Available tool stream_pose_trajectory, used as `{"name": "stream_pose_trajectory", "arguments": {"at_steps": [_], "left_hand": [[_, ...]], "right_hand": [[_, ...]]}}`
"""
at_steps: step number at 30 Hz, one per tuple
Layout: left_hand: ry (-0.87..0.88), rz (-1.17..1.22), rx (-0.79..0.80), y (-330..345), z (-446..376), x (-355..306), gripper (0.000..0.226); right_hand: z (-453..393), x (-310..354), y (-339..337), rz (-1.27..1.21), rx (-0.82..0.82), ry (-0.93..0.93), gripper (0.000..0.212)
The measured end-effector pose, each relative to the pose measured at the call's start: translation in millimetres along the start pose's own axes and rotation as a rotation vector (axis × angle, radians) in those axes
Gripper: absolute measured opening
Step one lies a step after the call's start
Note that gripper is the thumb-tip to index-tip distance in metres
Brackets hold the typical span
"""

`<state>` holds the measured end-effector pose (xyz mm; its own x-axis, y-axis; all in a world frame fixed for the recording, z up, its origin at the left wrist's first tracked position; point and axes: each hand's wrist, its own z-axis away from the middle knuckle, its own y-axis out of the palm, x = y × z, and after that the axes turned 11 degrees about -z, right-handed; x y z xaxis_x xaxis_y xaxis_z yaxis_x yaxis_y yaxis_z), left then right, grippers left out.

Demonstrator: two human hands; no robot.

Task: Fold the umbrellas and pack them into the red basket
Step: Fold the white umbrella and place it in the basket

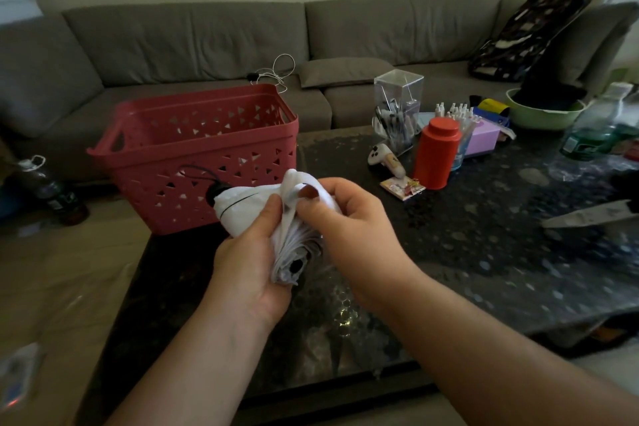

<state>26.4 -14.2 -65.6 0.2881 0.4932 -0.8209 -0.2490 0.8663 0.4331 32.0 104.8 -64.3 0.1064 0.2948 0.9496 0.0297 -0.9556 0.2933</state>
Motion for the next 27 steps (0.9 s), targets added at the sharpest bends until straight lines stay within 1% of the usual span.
{"name": "stream_pose_trajectory", "arguments": {"at_steps": [2, 3, 4, 7, 8, 11, 12, 14, 16, 18, 19, 21, 23, 25, 26, 27], "left_hand": [[0.042, 0.013, -0.029, 2.6, 1.5, 0.9, 0.060], [0.062, 0.013, -0.046, 3.5, 2.3, 0.7, 0.062], [0.080, 0.005, -0.062, 4.5, 3.1, 0.5, 0.067], [0.134, -0.030, -0.116, 3.4, 2.9, 2.4, 0.082], [0.147, -0.044, -0.135, 2.5, 1.9, 4.0, 0.082], [0.163, -0.076, -0.195, 0.6, -1.7, 6.9, 0.071], [0.158, -0.067, -0.203, 0.3, -2.6, 6.7, 0.071], [0.163, -0.051, -0.206, 0.3, -2.0, 4.9, 0.077], [0.206, -0.059, -0.228, 1.4, -0.3, 5.2, 0.083], [0.259, -0.077, -0.263, 4.5, 2.5, 7.1, 0.079], [0.285, -0.092, -0.276, 6.2, 4.7, 7.8, 0.077], [0.336, -0.122, -0.282, 9.8, 9.9, 8.7, 0.080], [0.392, -0.152, -0.277, 11.4, 13.4, 8.7, 0.083], [0.430, -0.159, -0.277, 11.7, 14.8, 8.3, 0.079], [0.438, -0.150, -0.275, 11.7, 14.3, 8.8, 0.077], [0.440, -0.138, -0.269, 11.8, 13.7, 9.3, 0.075]], "right_hand": [[0.2, -4.3, 3.2, 0.042, 0.011, -0.029, 0.030], [0.1, -4.6, 4.2, 0.039, 0.023, -0.022, 0.037], [-0.4, -4.5, 4.6, 0.014, 0.028, -0.009, 0.039], [-0.6, -4.4, 4.4, -0.058, 0.037, 0.022, 0.035], [-0.7, -5.7, 4.0, -0.064, 0.034, 0.028, 0.033], [-0.8, -6.9, 3.5, -0.076, 0.030, 0.023, 0.029], [-0.9, -6.1, 2.8, -0.099, 0.033, 0.023, 0.026], [-0.5, -4.5, 2.7, -0.133, 0.049, 0.017, 0.021], [0.5, -5.2, 3.8, -0.106, 0.056, -0.001, 0.027], [1.1, -6.5, 5.1, -0.092, 0.045, -0.005, 0.033], [1.7, -6.6, 5.7, -0.104, 0.045, 0.003, 0.033], [3.1, -6.4, 6.9, -0.105, 0.062, 0.003, 0.030], [5.5, -6.2, 8.6, -0.062, 0.061, -0.036, 0.023], [7.0, -7.4, 9.7, 0.001, 0.041, -0.112, 0.015], [7.3, -8.5, 9.5, 0.047, 0.026, -0.162, 0.014], [7.3, -9.9, 8.4, 0.098, 0.006, -0.210, 0.019]]}}
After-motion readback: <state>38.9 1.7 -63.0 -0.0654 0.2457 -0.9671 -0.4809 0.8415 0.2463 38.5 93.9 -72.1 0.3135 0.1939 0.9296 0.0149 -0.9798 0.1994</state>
